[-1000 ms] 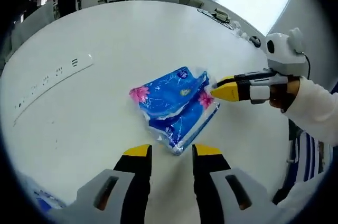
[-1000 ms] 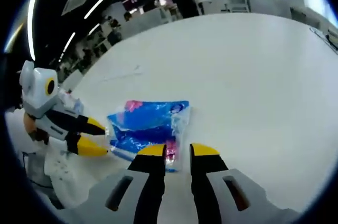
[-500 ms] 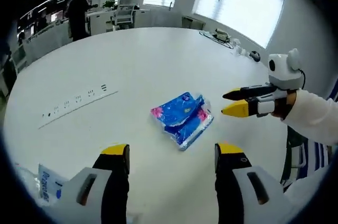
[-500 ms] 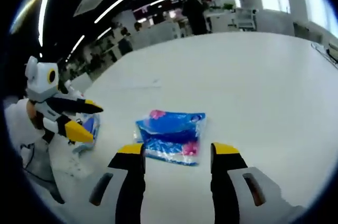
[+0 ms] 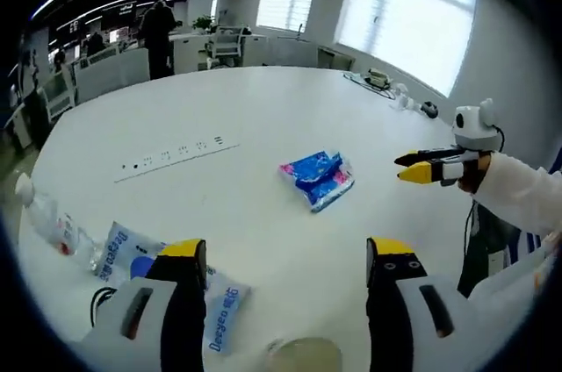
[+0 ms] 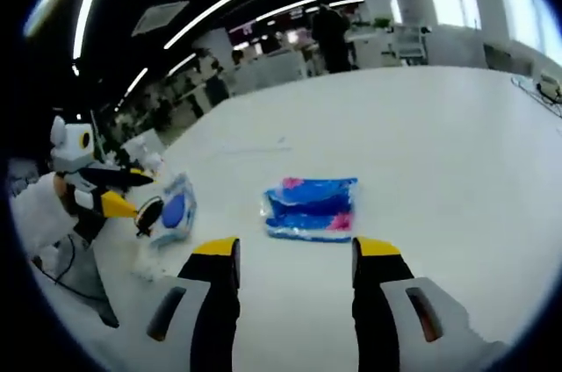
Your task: Arrange the tabletop items into an orderly group along one side of the table until the central work area is clear of visible clutter.
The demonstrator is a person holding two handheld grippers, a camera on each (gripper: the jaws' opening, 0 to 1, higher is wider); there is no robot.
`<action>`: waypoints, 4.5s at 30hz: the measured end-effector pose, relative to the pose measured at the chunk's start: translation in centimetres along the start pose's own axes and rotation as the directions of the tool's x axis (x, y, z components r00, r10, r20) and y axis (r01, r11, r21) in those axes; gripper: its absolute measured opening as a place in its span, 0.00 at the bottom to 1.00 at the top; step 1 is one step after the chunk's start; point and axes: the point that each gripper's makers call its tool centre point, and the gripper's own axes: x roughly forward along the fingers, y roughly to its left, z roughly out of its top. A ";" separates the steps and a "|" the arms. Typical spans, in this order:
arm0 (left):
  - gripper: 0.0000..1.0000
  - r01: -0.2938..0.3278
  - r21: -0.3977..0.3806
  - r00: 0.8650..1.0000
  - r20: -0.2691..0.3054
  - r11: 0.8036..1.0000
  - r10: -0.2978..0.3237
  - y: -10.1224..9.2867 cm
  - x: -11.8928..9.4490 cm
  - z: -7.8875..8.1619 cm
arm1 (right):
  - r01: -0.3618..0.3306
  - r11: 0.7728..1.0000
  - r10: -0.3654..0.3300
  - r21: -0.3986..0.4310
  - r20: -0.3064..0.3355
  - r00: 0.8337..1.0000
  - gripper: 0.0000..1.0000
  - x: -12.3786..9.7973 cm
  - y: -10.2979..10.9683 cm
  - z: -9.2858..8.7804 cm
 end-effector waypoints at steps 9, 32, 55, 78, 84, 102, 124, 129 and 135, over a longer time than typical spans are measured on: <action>0.73 -0.062 -0.127 0.998 0.012 0.990 0.064 1.3 -2.3 -3.3 | 0.025 0.993 -0.028 0.114 0.024 0.999 0.48 -1.6 1.3 -2.2; 0.71 -0.130 -0.230 0.991 0.013 0.964 0.137 4.6 -4.5 -5.9 | -0.005 0.995 0.007 0.096 -0.019 1.000 0.45 -1.2 2.7 -3.2; 0.73 -0.323 -0.460 0.940 -0.058 0.827 0.335 11.4 -12.4 -13.4 | -0.060 0.995 0.068 0.078 -0.105 0.992 0.43 -0.8 4.4 -5.5; 0.70 -0.252 -0.184 0.959 -0.175 0.950 0.221 12.5 -6.4 -12.1 | -0.036 0.986 0.053 0.166 -0.099 0.994 0.39 -2.8 3.6 -6.8; 0.67 -0.238 -0.117 0.952 -0.225 0.964 0.208 13.3 -5.4 -12.6 | -0.024 0.982 0.041 0.188 -0.086 0.995 0.39 -3.6 3.3 -7.3; 0.29 -0.288 -0.065 0.923 -0.283 0.955 0.259 15.2 -2.6 -14.7 | -0.026 0.956 0.040 0.291 -0.040 0.998 0.35 -4.1 3.2 -7.3; 0.04 -0.308 -0.412 0.907 0.145 0.857 0.395 14.6 -11.7 -5.5 | -0.105 0.938 0.104 0.330 0.020 0.994 0.30 -1.6 4.9 -4.2; 0.04 -0.271 -0.309 0.900 0.253 0.912 0.354 12.0 -14.4 -0.5 | -0.185 0.917 0.177 0.353 0.055 0.983 0.33 -1.3 7.0 -2.8; 0.05 -0.154 -0.185 0.906 0.365 0.971 0.214 6.3 -15.1 5.0 | -0.363 0.862 0.367 0.354 0.059 0.928 0.41 -0.9 12.4 -1.8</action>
